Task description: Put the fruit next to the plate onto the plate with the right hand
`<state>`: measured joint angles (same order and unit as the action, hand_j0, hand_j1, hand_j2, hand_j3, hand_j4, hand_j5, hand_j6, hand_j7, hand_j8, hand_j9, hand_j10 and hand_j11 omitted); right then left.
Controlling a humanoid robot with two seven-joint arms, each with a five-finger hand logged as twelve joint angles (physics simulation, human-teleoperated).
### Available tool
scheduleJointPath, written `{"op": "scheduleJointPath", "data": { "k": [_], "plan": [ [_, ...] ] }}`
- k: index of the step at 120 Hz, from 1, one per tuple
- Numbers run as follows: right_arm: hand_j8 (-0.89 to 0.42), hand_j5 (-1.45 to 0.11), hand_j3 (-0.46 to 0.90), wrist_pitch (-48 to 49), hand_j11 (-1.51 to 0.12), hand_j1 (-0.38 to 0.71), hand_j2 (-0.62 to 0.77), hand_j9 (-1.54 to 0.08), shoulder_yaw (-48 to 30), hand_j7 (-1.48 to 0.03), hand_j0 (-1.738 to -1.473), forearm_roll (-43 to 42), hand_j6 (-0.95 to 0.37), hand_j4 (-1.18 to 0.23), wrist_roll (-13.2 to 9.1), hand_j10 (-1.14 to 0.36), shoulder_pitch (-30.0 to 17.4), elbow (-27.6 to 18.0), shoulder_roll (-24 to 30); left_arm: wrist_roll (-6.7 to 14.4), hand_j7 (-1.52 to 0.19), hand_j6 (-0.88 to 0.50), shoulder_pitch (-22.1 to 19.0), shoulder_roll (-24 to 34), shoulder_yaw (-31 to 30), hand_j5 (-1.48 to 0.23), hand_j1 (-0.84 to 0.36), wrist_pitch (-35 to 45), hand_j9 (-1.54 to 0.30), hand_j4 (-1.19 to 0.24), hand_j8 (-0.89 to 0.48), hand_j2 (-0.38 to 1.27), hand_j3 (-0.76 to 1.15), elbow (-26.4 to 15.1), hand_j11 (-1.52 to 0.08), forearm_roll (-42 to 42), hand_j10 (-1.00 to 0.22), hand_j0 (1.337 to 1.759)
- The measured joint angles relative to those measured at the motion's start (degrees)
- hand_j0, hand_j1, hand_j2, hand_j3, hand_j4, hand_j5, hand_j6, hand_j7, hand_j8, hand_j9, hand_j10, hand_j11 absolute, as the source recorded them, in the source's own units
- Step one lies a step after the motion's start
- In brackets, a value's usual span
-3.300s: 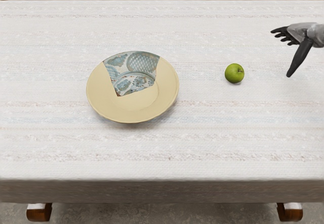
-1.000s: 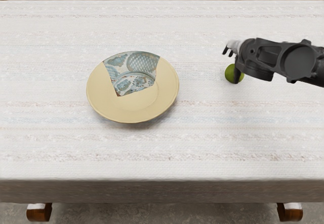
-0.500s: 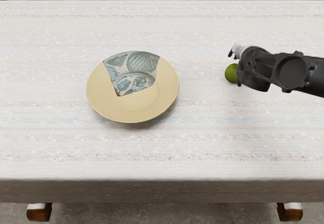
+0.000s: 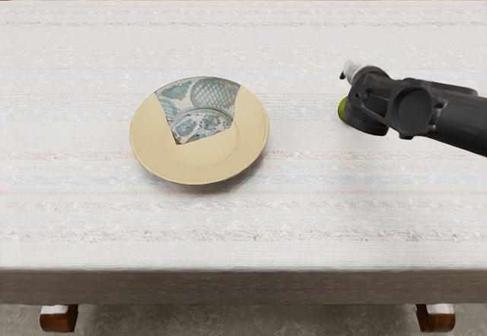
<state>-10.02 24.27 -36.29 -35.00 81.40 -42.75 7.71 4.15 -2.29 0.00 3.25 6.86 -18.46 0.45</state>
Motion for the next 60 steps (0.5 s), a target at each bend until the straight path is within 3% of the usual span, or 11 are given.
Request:
{"op": "scheduleJointPath", "data": {
  "k": [60],
  "plan": [
    [-0.27, -0.35, 0.0, -0.2, -0.35, -0.03, -0.05, -0.35, 0.1, -0.35, -1.658, 0.0, -0.27, -0.27, 0.0, -0.27, -3.4, 3.2, -2.8, 0.0, 0.0, 0.0, 0.0, 0.0, 0.0, 0.0, 0.35, 0.0, 0.0, 0.0, 0.0, 0.0, 0.0, 0.0, 0.0, 0.0, 0.0, 1.658]
  ]
}}
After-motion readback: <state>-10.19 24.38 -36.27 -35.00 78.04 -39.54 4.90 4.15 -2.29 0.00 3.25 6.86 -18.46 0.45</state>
